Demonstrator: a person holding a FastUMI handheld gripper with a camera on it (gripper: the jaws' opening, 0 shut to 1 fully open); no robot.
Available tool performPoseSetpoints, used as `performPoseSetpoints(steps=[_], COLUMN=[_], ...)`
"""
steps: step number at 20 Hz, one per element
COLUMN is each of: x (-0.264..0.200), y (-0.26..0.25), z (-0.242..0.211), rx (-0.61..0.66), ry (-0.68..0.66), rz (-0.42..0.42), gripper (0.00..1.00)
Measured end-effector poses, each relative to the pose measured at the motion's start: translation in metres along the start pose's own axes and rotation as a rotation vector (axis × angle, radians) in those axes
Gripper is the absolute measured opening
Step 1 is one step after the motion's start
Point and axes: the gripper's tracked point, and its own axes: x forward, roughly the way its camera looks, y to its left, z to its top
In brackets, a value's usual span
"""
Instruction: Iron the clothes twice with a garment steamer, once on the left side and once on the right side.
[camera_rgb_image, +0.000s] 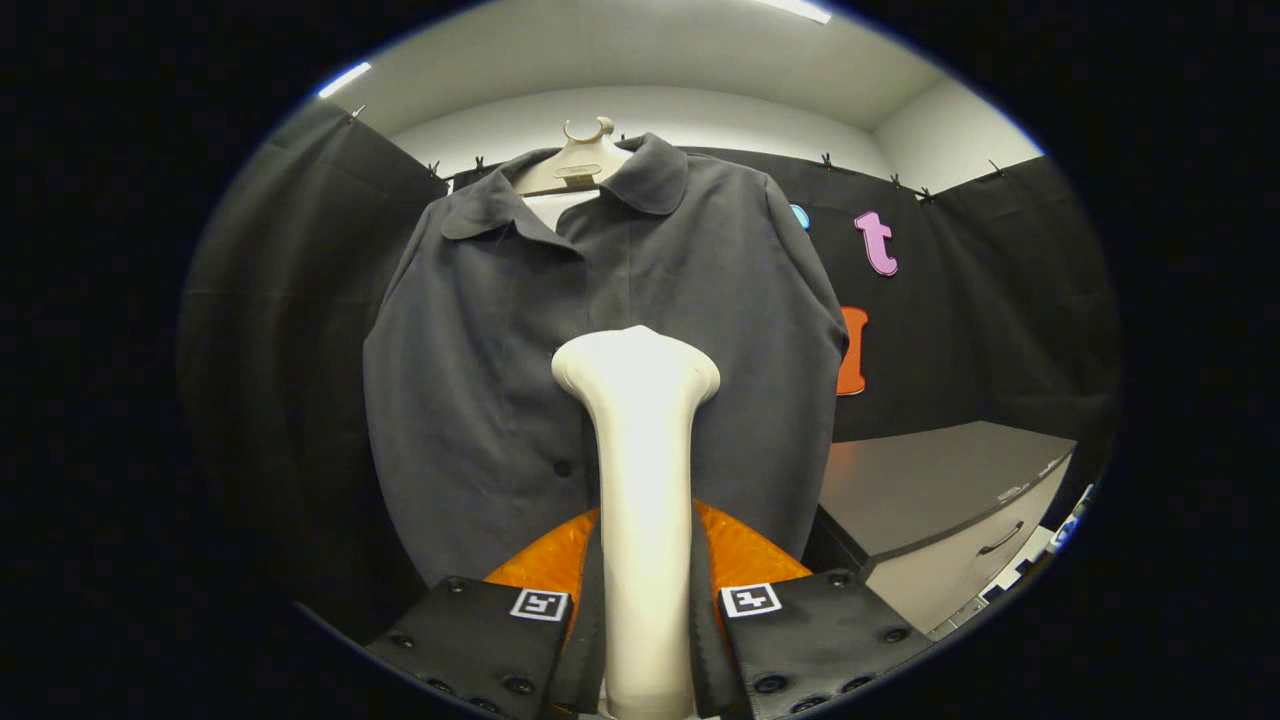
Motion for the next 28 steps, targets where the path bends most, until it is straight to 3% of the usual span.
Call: performPoseSetpoints(steps=[28], x=[-0.056], y=[-0.018], z=[-0.208], rx=[0.034], ry=[0.347], rz=[-0.049], gripper=[0.42])
